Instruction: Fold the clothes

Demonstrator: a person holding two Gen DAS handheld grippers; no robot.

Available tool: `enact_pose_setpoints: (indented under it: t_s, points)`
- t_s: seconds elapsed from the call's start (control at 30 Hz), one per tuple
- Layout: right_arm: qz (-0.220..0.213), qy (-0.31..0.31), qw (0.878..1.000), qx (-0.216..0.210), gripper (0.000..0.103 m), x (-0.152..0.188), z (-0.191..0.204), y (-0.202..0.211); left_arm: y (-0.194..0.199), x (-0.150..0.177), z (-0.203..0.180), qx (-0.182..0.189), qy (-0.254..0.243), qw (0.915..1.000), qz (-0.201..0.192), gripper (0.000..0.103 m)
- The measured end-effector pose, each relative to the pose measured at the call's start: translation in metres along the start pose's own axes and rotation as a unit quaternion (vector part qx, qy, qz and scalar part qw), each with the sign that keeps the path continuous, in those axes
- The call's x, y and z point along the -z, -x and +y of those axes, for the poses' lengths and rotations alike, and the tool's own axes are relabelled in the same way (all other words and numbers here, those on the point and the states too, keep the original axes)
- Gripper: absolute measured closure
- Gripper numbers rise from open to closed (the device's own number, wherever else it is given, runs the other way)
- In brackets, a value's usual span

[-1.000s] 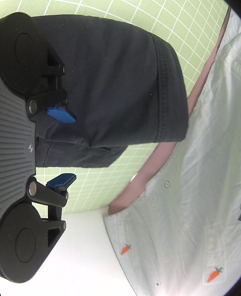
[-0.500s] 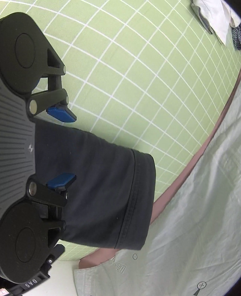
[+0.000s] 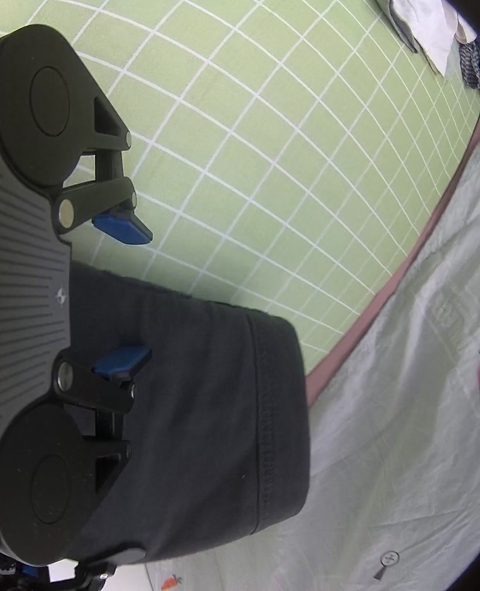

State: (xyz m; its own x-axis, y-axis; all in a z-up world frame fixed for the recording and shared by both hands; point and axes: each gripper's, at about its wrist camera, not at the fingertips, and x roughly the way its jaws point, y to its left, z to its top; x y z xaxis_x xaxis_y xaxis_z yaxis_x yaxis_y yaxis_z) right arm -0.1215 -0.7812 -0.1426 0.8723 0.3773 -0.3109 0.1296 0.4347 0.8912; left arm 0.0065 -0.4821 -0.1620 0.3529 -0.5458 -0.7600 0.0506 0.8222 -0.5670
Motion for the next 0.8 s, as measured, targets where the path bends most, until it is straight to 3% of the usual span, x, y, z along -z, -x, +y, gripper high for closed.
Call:
enact_pose_setpoints:
  t_s: [0.07, 0.13, 0.17, 0.23, 0.27, 0.33, 0.37, 0.43, 0.47, 0.5, 0.57, 0.67, 0.8]
  points:
    - [-0.037, -0.018, 0.998, -0.054, 0.097, -0.005, 0.006, 0.026, 0.004, -0.002, -0.013, -0.007, -0.027, 0.9995, -0.013, 0.040]
    - [-0.086, -0.035, 0.994, -0.066, 0.097, -0.013, -0.003, 0.058, 0.003, -0.002, -0.025, -0.016, -0.059, 0.9979, -0.019, 0.040]
    - [-0.103, -0.025, 0.993, -0.045, 0.097, -0.016, -0.009, 0.071, 0.001, -0.001, -0.030, -0.020, -0.074, 0.9969, -0.018, 0.038]
    - [-0.117, -0.003, 0.990, 0.074, 0.095, -0.017, -0.030, 0.090, -0.007, 0.004, -0.039, -0.026, -0.100, 0.9945, -0.013, 0.035]
    - [-0.111, 0.002, 0.981, 0.159, 0.088, -0.014, -0.047, 0.092, -0.011, 0.006, -0.043, -0.027, -0.112, 0.9933, -0.009, 0.034]
    - [-0.067, 0.003, 0.953, 0.297, 0.085, -0.004, -0.077, 0.084, -0.019, 0.012, -0.050, -0.027, -0.131, 0.9910, 0.001, 0.029]
    - [-0.044, -0.002, 0.940, 0.339, 0.070, 0.000, -0.088, 0.081, -0.023, 0.015, -0.052, -0.025, -0.141, 0.9896, 0.005, 0.028]
    - [-0.063, -0.010, 0.943, 0.325, 0.065, 0.008, -0.091, 0.089, -0.032, 0.019, -0.055, -0.029, -0.158, 0.9869, 0.013, 0.027]
    - [-0.068, -0.014, 0.946, 0.315, 0.056, 0.008, -0.088, 0.090, -0.035, 0.020, -0.056, -0.032, -0.163, 0.9860, 0.016, 0.026]
    - [-0.073, -0.017, 0.949, 0.306, 0.036, 0.008, -0.084, 0.091, -0.039, 0.021, -0.057, -0.036, -0.167, 0.9851, 0.019, 0.026]
    - [-0.076, -0.001, 0.950, 0.302, 0.016, 0.004, -0.078, 0.085, -0.044, 0.020, -0.059, -0.032, -0.173, 0.9841, 0.024, 0.024]
    - [-0.053, 0.022, 0.948, 0.314, 0.016, -0.003, -0.079, 0.073, -0.054, 0.017, -0.061, -0.020, -0.188, 0.9812, 0.037, 0.016]
    - [-0.018, 0.057, 0.943, 0.328, 0.011, -0.012, -0.086, 0.052, -0.069, 0.016, -0.066, -0.001, -0.209, 0.9762, 0.058, 0.014]
